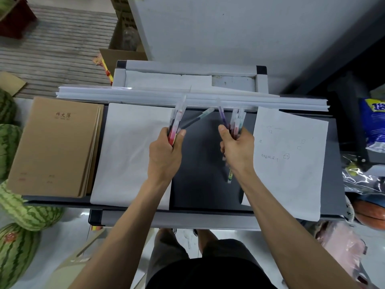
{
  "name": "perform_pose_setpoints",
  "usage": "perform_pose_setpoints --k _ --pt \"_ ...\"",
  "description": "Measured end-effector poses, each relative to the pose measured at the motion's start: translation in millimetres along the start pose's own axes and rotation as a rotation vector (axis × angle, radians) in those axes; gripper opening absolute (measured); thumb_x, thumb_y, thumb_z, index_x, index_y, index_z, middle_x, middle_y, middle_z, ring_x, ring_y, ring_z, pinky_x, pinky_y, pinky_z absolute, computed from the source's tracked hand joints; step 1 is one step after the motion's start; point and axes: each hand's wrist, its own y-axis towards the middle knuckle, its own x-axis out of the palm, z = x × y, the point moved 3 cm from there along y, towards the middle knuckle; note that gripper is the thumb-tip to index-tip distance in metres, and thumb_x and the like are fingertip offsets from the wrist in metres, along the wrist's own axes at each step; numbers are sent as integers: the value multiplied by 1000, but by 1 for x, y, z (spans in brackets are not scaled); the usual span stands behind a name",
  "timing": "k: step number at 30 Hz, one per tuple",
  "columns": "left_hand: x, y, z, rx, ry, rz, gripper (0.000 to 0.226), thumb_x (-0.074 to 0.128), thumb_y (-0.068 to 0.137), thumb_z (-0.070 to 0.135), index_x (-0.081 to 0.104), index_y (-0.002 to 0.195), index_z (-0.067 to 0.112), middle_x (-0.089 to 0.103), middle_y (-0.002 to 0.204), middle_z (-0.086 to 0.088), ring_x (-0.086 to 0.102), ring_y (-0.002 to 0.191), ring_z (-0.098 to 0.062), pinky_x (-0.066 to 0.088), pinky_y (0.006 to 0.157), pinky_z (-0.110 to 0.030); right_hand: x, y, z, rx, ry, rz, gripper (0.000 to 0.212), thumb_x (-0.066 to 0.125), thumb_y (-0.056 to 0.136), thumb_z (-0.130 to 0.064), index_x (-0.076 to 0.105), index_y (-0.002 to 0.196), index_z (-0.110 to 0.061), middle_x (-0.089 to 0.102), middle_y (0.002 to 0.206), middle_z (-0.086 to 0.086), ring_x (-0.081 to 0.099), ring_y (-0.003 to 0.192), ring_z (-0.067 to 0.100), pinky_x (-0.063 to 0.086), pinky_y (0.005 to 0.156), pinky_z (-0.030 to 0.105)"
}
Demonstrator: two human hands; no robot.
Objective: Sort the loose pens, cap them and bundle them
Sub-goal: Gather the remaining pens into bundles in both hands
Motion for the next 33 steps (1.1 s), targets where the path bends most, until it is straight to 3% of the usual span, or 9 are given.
perform_pose_setpoints --k 3,5,10,17,23,27,31,33 --pt "-8 0 -8 -45 136 -55 38 55 101 60 46 79 30 52 61 9 52 55 -7 37 46 -18 -2 0 6 83 21 -25 29 70 96 -36 64 94 -8 64 61 4 55 45 10 43 40 24" --pt "-14 1 -13 -90 230 -103 40 53 101 61 44 79 29 54 67 6 51 55 -12 31 46 -20 -2 0 8 117 75 -36 25 67 99 -35 62 90 -12 64 61 3 57 48 14 43 43 25" --pt "-20 9 -17 -118 336 -179 39 52 101 60 51 90 23 57 75 3 52 65 -17 35 55 -36 0 4 9 165 262 -63 19 62 103 -24 60 86 -15 60 60 -2 56 53 15 50 52 32" --pt "10 42 24 66 536 -313 40 57 99 59 49 101 19 55 78 -1 53 67 -25 42 61 -39 2 7 4 255 490 -140 30 73 97 -24 49 81 -18 39 59 -3 34 47 12 33 43 25" --pt "38 55 43 190 793 -440 45 63 99 53 49 113 13 63 100 -15 62 87 -38 48 69 -42 -2 6 3 289 499 -99 37 83 89 -27 49 77 -20 38 56 -1 29 45 13 29 41 24" --pt "38 55 40 228 798 -496 39 55 104 47 57 115 9 66 108 -18 64 90 -38 57 79 -48 -5 3 2 245 487 -8 40 84 87 -31 49 74 -19 39 55 1 32 44 15 33 42 25" --pt "29 58 40 215 598 -495 36 46 108 45 50 101 10 64 92 -15 60 74 -33 47 62 -41 -4 3 -4 116 428 56 43 80 88 -29 43 70 -17 35 54 1 31 42 15 30 42 27" --pt "23 56 42 223 477 -438 37 43 108 46 49 102 10 64 87 -14 60 74 -35 47 63 -44 1 1 -10 63 387 82 47 79 87 -32 40 63 -22 37 51 -1 33 42 16 32 45 27"
